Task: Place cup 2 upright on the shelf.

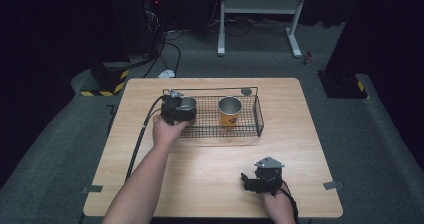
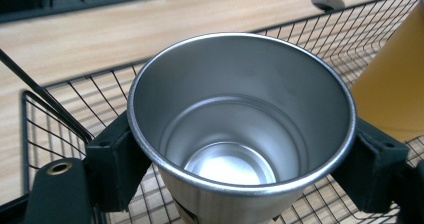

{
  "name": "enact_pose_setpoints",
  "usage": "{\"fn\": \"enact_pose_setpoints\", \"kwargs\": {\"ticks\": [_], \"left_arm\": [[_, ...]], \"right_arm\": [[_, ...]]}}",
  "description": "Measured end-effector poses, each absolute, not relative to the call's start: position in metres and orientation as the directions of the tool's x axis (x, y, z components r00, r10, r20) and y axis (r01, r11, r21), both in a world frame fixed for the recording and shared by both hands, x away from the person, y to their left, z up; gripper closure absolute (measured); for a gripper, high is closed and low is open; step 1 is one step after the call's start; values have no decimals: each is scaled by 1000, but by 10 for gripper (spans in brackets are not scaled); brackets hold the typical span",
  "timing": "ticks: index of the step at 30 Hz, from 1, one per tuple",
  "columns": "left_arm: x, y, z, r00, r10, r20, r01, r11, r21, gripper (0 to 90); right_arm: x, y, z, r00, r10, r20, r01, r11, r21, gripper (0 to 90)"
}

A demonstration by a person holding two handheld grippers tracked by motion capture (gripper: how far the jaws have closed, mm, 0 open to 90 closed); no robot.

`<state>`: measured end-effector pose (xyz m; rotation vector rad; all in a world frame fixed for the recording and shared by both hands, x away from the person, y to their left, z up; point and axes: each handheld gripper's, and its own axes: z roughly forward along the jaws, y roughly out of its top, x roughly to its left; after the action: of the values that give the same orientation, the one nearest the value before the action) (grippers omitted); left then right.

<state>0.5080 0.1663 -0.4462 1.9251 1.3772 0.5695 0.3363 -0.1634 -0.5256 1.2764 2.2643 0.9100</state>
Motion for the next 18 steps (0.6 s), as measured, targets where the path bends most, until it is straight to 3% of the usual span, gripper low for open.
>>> {"fn": "enact_pose_setpoints", "kwargs": {"ticks": [18], "left_arm": [[513, 155, -455, 312, 950, -12, 697, -221, 682, 188]], "right_arm": [[336, -163, -526, -512, 859, -16, 609, 376, 698, 99]]}}
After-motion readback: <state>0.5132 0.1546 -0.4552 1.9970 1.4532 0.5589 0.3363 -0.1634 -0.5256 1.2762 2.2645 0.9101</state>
